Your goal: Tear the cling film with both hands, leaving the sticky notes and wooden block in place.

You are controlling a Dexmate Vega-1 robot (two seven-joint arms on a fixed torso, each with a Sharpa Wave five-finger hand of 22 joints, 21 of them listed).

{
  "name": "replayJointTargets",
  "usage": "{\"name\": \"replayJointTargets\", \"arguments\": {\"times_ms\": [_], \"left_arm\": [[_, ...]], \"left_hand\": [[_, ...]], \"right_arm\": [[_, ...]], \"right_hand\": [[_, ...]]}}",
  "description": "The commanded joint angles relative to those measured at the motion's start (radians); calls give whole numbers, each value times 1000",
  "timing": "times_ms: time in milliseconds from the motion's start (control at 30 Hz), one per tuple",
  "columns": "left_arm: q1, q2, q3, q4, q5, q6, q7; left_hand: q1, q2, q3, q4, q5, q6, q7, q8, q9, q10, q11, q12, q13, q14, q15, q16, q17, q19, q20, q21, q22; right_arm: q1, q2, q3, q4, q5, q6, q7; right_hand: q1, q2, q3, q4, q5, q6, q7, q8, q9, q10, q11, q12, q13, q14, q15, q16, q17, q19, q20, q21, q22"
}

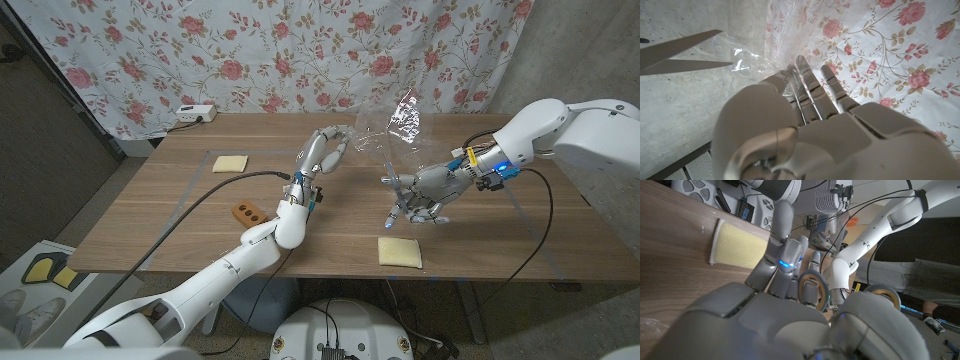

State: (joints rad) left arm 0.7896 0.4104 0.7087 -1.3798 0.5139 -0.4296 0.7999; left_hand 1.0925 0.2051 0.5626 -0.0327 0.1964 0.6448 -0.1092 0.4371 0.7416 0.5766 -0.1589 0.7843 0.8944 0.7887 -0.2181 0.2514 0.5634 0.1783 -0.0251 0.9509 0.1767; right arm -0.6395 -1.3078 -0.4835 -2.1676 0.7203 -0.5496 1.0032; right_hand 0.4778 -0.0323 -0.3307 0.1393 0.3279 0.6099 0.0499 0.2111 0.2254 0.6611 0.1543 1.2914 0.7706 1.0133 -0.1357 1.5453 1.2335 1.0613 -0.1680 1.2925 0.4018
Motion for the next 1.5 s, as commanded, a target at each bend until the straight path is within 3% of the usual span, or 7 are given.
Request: {"name": "replayJointTargets", "arguments": {"times_ms": [33,300,633,1067,1133,1500], "left_arm": [[-9,36,16,-15,71,9,24],[-33,74,40,-22,185,7,93],[-42,121,57,-45,246,-4,128],[-10,118,33,-51,180,6,119],[-8,119,30,-51,179,10,117],[-14,112,22,-33,159,16,113]], "left_hand": [[8,-7,0,5,6,2,0,7,2,-7,-2,10,10,-7,-3,0,7,-4,-15,1,0],[3,-10,-4,12,12,-2,-9,6,-2,-25,-16,10,7,-24,-3,-10,12,-15,-40,-6,-2],[-2,-11,-7,18,20,-3,-15,6,-7,-32,-25,9,-2,-42,-7,-22,14,-23,-58,-13,-3],[-2,-9,-9,20,25,-5,-15,7,-10,-30,-26,15,-6,-43,-8,-25,17,-21,-63,-16,-4],[-1,-9,-9,20,26,-2,-15,9,-11,-30,-26,17,-6,-42,-8,-25,18,-20,-62,-16,-4],[1,-9,-9,19,27,-3,-13,11,-12,-29,-22,20,-13,-36,-8,-24,22,-18,-59,-18,-4]], "right_arm": [[25,20,-23,6,-14,-24,14],[55,43,-52,7,-33,-52,32],[85,58,-71,2,-46,-80,32],[84,52,-54,-15,-26,-66,12],[84,52,-54,-18,-25,-65,13],[70,45,-42,-21,-3,-50,7]], "right_hand": [[-1,10,1,1,-1,-115,140,3,3,151,-112,6,4,-24,-54,-2,2,18,-51,1,3],[-2,10,0,2,-2,-115,140,3,3,153,-115,4,-1,-22,-54,-2,2,19,-51,0,2],[-4,10,0,2,-4,-115,140,3,3,150,-117,7,5,-21,-53,-2,2,18,-51,-1,1],[-7,2,-4,2,-6,-121,144,0,2,149,-116,7,3,-21,-53,-2,2,20,-51,1,6],[-18,-21,-12,2,-6,-126,146,-1,1,146,-114,10,10,-23,-52,-2,2,18,-51,1,7],[-58,-64,-16,9,1,-167,151,-15,-3,135,-108,7,12,-32,-51,-2,2,11,-51,-4,9]]}}
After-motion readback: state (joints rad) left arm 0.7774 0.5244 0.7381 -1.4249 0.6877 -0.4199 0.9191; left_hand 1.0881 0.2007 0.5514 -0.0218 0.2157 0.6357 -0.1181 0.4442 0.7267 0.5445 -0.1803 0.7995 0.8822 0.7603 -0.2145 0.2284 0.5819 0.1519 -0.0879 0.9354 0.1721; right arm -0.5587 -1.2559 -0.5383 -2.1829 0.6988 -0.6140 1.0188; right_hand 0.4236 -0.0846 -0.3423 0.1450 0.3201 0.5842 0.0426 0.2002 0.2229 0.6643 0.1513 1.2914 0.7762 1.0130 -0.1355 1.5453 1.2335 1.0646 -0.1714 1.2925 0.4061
